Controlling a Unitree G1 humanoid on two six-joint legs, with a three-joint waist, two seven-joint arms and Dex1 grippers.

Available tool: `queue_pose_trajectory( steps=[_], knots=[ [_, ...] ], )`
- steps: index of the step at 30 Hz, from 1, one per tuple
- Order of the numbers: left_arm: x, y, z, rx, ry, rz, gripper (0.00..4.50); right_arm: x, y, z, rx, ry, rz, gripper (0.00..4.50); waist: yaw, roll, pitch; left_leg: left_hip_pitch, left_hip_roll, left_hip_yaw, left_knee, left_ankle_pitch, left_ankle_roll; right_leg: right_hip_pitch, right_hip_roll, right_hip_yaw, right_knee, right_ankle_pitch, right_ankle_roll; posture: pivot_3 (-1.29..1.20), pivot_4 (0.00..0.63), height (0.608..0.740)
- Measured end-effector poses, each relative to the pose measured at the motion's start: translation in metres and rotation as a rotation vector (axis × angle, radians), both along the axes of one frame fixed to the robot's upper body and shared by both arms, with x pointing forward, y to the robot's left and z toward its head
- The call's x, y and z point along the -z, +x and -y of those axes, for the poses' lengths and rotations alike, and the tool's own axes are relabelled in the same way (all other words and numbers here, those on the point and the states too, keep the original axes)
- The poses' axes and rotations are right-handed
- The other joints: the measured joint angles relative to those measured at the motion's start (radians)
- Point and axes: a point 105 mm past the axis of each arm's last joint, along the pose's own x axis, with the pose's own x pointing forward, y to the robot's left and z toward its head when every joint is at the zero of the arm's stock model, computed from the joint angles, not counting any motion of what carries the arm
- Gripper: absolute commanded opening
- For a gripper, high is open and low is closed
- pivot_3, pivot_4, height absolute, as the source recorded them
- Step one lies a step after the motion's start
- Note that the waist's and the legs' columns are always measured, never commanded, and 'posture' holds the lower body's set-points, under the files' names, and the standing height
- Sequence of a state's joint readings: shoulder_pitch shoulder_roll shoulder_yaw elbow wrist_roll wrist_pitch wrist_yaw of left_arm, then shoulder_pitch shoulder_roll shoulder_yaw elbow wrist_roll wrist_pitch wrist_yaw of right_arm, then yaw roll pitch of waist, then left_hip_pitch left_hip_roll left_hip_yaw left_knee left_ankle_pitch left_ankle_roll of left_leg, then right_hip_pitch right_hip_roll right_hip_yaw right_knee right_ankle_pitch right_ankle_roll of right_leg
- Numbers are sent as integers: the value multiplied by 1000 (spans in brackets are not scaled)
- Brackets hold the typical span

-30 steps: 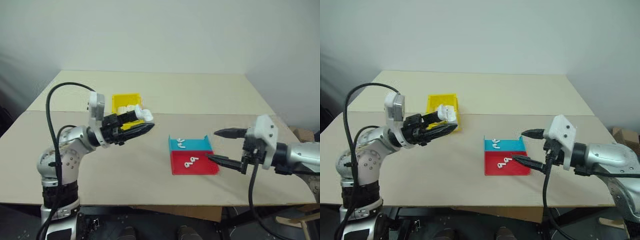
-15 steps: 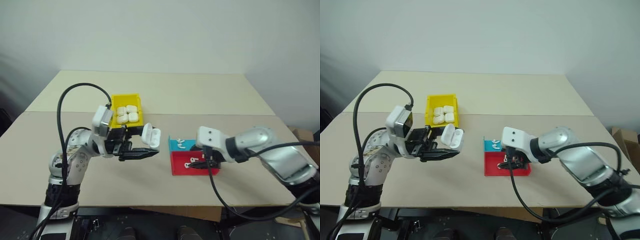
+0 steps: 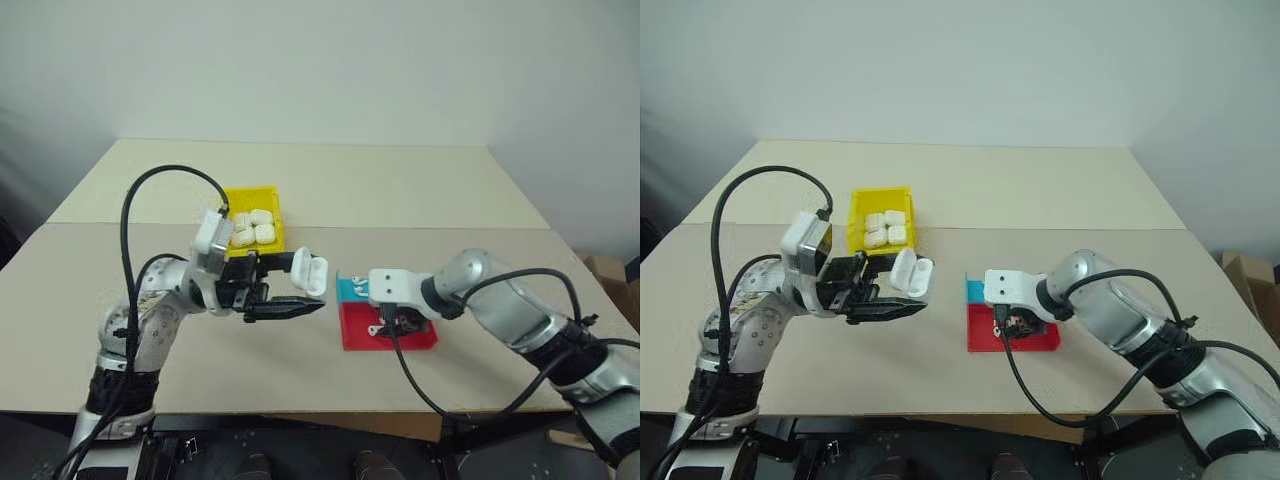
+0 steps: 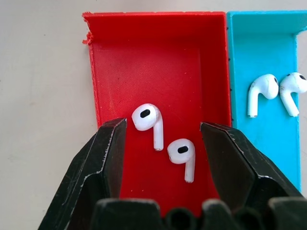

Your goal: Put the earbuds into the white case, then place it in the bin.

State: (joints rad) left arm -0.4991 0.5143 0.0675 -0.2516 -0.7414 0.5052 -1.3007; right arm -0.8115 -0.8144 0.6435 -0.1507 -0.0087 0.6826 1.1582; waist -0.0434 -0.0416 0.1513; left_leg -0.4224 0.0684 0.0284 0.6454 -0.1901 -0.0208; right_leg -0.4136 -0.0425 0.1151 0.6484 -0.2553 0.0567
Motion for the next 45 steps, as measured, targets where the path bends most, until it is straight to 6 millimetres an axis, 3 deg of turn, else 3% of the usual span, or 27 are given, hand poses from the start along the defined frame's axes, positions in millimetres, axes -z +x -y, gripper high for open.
queue_pose_trajectory(
  steps=[14, 17, 21, 23, 32, 35, 39, 45],
  knots=[
    [-7, -4, 5, -12, -26, 15, 2784, 10, 4, -5, -77, -58, 17, 2916, 1, 0, 0, 0, 0, 0, 0, 0, 0, 0, 0, 0, 0, 0, 0, 0, 150, 740],
    [-8, -4, 5, -10, -26, 17, 2784, 10, 4, -5, -94, -69, 22, 2300, 1, 0, 0, 0, 0, 0, 0, 0, 0, 0, 0, 0, 0, 0, 0, 0, 150, 740],
    [-8, -4, 6, -11, -26, 17, 2784, 12, 2, -5, -116, -78, 20, 1024, 1, 0, 0, 0, 0, 0, 0, 0, 0, 0, 0, 0, 0, 0, 0, 0, 150, 740],
    [-8, -4, 6, -10, -26, 19, 2784, 11, 3, -5, -117, -80, 26, 653, 1, 0, 0, 0, 0, 0, 0, 0, 0, 0, 0, 0, 0, 0, 0, 0, 150, 740],
    [-8, -4, 6, -4, -26, 20, 2784, 10, 2, -3, -55, -15, 9, 652, 2, 0, 0, 0, 0, 0, 0, 0, 0, 0, 0, 0, 0, 0, 0, 0, 150, 740],
    [-9, -2, 8, 14, -27, 16, 2784, -9, -3, -4, 27, 158, -19, 652, 4, 0, 0, -1, 0, -1, 0, 0, 0, 0, 0, -1, 0, 0, 0, 0, 150, 740],
    [-14, 2, 12, 29, -34, 21, 2784, -66, -25, -8, 26, 564, 65, 652, 16, 0, 0, -1, 0, -3, 0, 0, 0, 2, 0, -3, -2, 0, 0, 0, 150, 740],
    [-21, 6, 20, 39, -35, 34, 2784, -120, -47, 9, 108, 1060, 196, 652, 22, 0, 0, 0, 0, -3, 0, 0, 0, 2, 0, -3, -1, 0, 0, 0, 150, 740]
  ],
)
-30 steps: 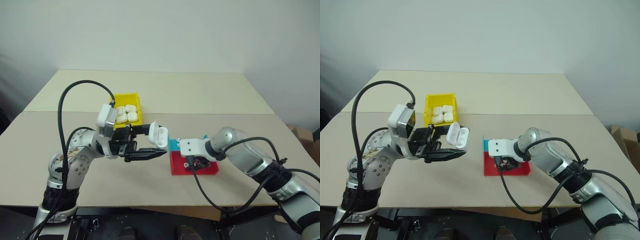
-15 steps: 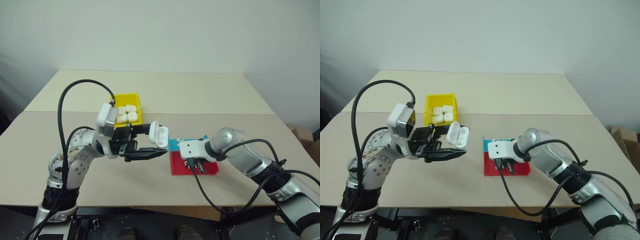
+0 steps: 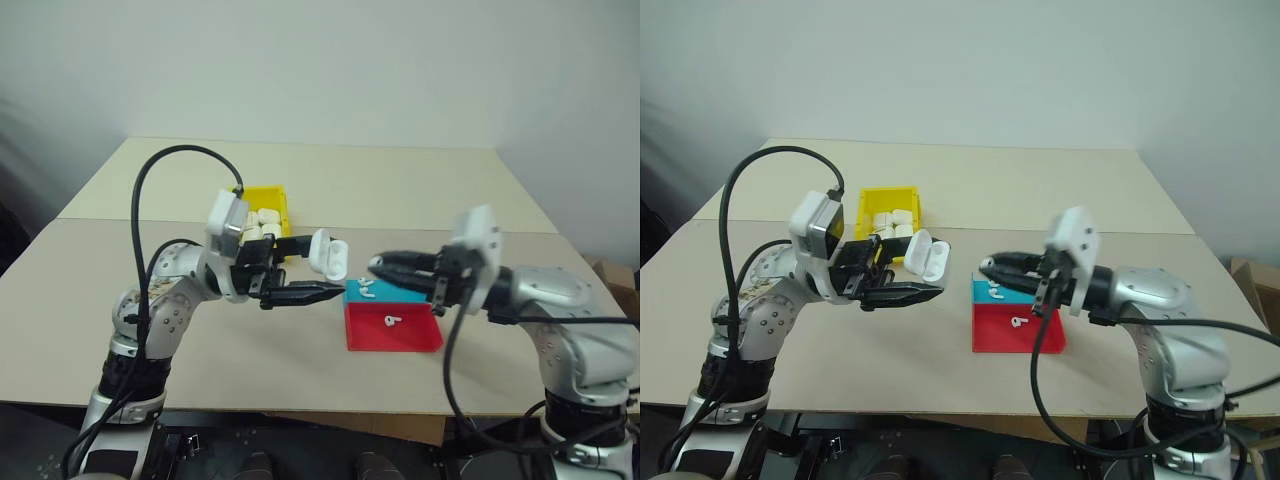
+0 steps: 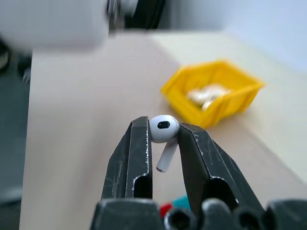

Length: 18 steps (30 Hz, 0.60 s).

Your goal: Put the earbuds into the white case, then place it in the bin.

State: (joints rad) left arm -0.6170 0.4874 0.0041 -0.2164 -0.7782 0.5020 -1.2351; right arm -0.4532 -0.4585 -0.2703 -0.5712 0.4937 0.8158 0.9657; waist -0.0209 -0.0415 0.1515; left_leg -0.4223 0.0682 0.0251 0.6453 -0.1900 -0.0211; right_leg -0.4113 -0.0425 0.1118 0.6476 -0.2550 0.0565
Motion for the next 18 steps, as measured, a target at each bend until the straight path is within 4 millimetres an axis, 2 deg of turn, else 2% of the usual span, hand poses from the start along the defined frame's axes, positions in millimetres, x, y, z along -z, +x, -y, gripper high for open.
queue_pose_trajectory(
  steps=[3, 8, 14, 18],
  knots=[
    [-3, 0, 2, 8, 5, 9, 2784, -17, -5, -1, 15, 156, 16, 652, -7, 0, 0, 1, 0, 0, 0, 0, 0, 1, 0, 0, 0, 0, 0, 0, 150, 740],
    [-3, 3, 7, 19, 31, -4, 2784, -48, -20, -22, -109, 352, 18, 652, -21, 1, 0, 0, 0, -1, -1, 0, 0, 1, 0, 0, 0, 0, 0, 0, 150, 740],
    [2, 7, 9, -1, 57, -30, 2784, -43, -24, -43, -160, 355, -52, 652, -22, 1, 0, 0, 0, -1, -1, 0, 0, 0, 0, 0, 0, 0, 0, 0, 150, 740],
    [2, 8, 9, -6, 57, -31, 2784, -38, -24, -50, -165, 322, -58, 652, -22, 1, 0, 0, 0, -1, -1, 0, 0, 0, 0, 0, 0, 0, 0, 0, 150, 740]
  ],
)
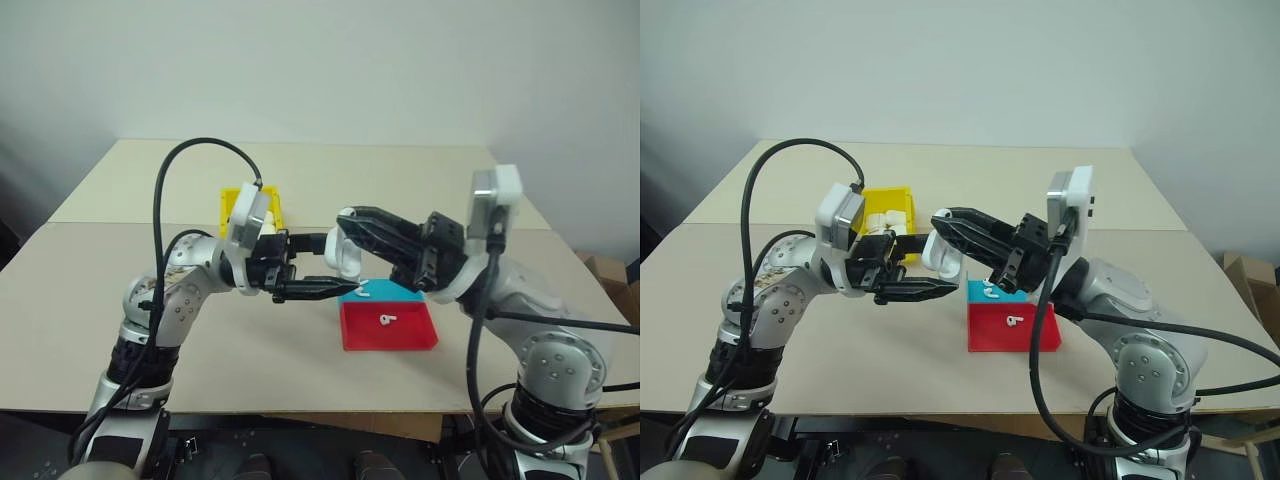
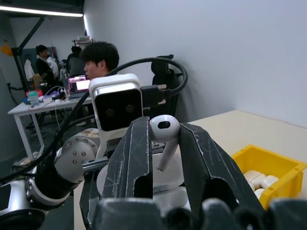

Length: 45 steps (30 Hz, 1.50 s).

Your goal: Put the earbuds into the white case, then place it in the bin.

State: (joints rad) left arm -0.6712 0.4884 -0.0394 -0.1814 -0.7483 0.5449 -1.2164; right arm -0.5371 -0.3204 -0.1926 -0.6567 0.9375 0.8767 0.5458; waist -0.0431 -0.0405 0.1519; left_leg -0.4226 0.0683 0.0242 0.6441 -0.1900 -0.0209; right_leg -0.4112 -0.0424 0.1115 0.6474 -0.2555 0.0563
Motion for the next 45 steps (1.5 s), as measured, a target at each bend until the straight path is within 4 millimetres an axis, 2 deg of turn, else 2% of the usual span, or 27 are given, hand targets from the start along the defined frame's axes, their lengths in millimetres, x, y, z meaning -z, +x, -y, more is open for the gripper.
queue_pose_trajectory(
  steps=[8, 18, 27, 33, 37, 41, 43, 45],
  knots=[
    [-1, 1, -1, -9, -1, 2, 2784, 10, 6, 8, 60, -69, 21, 652, 0, 0, 0, 0, 0, 0, 0, 0, 0, 0, 0, 0, 0, 0, 0, 0, 150, 740],
    [1, 0, 0, -6, 2, -2, 2784, 12, 6, 8, 59, -137, 85, 652, 0, 0, 0, -1, 0, 0, 0, 0, 0, 0, 0, 0, -1, 0, 0, 0, 150, 740],
    [5, 3, -4, -14, 15, -9, 2784, 16, 8, 12, 76, -197, 125, 3550, 0, 0, 0, -1, 0, 0, 0, 0, 0, 0, 0, 0, -1, 0, 0, 0, 150, 740],
    [4, 4, -4, -22, 6, 5, 2784, 14, 11, 14, 65, -195, 130, 3550, 0, 0, 0, -1, 0, 0, 0, 0, 0, 0, 0, 0, -1, 0, 0, 0, 150, 740],
    [0, 5, -8, -39, -2, 30, 2784, 7, 26, 24, 96, -208, 123, 3550, 0, 0, 0, 0, 0, 0, 0, 0, 0, 0, 0, 0, -1, 0, 0, 0, 150, 740],
    [-6, 9, -25, -99, 1, 64, 2784, -1, 61, 50, 202, -387, 122, 3550, -2, 1, 1, 0, 0, 1, -1, 0, 0, -1, 0, 0, -1, 0, 0, 0, 150, 740],
    [-8, 8, -28, -108, -6, 73, 2784, 6, 83, 52, 229, -545, 101, 3550, -6, 1, 1, 0, 0, 2, -1, 0, 0, -3, 0, 2, -1, 0, -1, 0, 150, 740],
    [-8, 5, -27, -99, -12, 77, 2784, 28, 105, 52, 232, -742, 61, 3550, -6, 1, 1, -1, 0, 2, -2, 0, 0, -5, 0, 2, 0, 0, -1, 0, 150, 740]
  ],
)
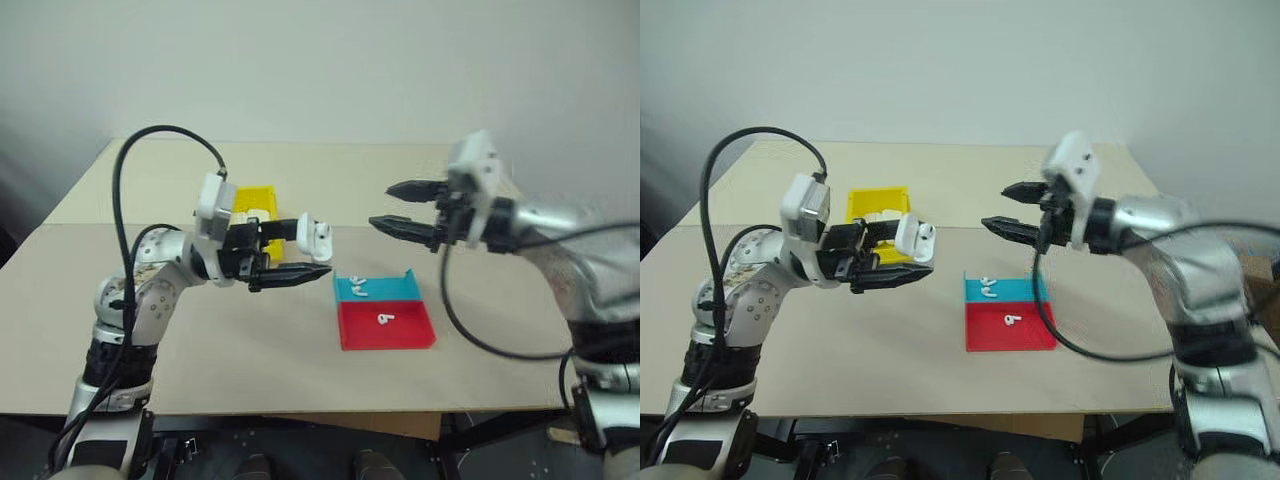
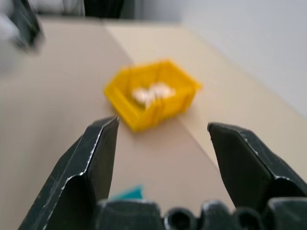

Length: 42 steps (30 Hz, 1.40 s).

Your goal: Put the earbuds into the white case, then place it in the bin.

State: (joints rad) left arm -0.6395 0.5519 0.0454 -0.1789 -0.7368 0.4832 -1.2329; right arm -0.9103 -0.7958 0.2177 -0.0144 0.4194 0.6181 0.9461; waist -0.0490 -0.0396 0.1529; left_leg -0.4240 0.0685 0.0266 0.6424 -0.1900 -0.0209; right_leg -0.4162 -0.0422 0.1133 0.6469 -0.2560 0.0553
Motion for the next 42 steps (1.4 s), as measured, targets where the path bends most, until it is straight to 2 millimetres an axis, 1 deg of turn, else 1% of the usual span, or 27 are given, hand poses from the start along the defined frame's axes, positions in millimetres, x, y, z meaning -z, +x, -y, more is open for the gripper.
queue_pose_trajectory(
  steps=[2, 4, 5, 7, 10, 12, 17, 20, 23, 28, 35, 42],
  knots=[
    [1, -2, -1, 0, -3, 0, 2784, 25, 16, -3, 20, -153, -72, 3550, 1, 0, 0, -3, 0, 1, 0, 0, 0, -4, 0, 2, 1, 0, 0, 0, 150, 740],
    [2, -2, -2, -8, -4, -2, 2784, 43, 25, -7, 18, -261, -135, 3550, 2, 1, 1, -6, 0, 1, 0, 0, 0, -7, 0, 1, 1, 0, 0, 0, 150, 740],
    [2, -2, -2, -11, -4, -1, 2784, 50, 28, -11, 9, -312, -164, 3550, 3, 1, 1, -7, 0, 1, 0, 0, 0, -8, 0, 1, 1, 0, 0, 0, 150, 740],
    [1, -2, -3, -19, -4, 1, 2784, 58, 31, -17, -20, -393, -183, 3550, 5, 2, 2, -8, 0, 1, 0, 0, 0, -8, 0, 1, 1, 0, 0, 0, 150, 740],
    [0, 0, -5, -37, -5, 2, 2784, 63, 34, -23, -56, -460, -216, 2948, 10, 2, 2, -8, 0, 1, 1, 0, 0, -7, 0, 0, 1, 0, 0, 0, 150, 740],
    [0, 0, -5, -43, -4, 3, 2784, 67, 36, -25, -73, -487, -230, 2336, 11, 2, 2, -8, 0, 1, 1, 0, 0, -7, 0, 0, 1, 1, 0, 0, 150, 740],
    [0, 1, -6, -52, -1, 6, 2784, 86, 38, -27, -89, -548, -285, 2336, 8, 3, 2, -7, 0, 1, 1, 0, 0, -7, 0, 0, 2, 1, 0, 0, 150, 740],
    [-1, 0, -7, -62, 0, 10, 2784, 91, 39, -23, -85, -578, -311, 2336, 7, 3, 2, -8, 0, 1, 1, 0, 0, -7, 0, 0, 2, 1, 0, 0, 150, 740],
    [0, -3, -6, -62, -1, 15, 2784, 94, 38, -25, -90, -598, -308, 2336, 5, 3, 2, -7, 0, 1, 1, 0, 0, -7, 0, 0, 2, 1, 0, 0, 150, 740],
    [-1, -4, -6, -71, -2, 20, 2784, 111, 39, -28, -89, -609, -349, 2336, 3, 3, 2, -7, 0, 1, 1, 0, -1, -7, 0, 0, 3, 1, 0, 0, 150, 740],
    [-2, -5, -5, -79, -5, 26, 2784, 122, 42, -29, -68, -626, -368, 2336, 4, 3, 2, -7, 0, 0, 1, 0, -1, -7, 0, 0, 3, 1, 0, 0, 150, 740],
    [-2, -5, -5, -80, -2, 27, 2784, 124, 45, -28, -66, -631, -358, 2336, 3, 3, 2, -5, 0, 0, 1, 0, -1, -6, 0, 0, 3, 1, 0, 0, 150, 740]
  ],
)
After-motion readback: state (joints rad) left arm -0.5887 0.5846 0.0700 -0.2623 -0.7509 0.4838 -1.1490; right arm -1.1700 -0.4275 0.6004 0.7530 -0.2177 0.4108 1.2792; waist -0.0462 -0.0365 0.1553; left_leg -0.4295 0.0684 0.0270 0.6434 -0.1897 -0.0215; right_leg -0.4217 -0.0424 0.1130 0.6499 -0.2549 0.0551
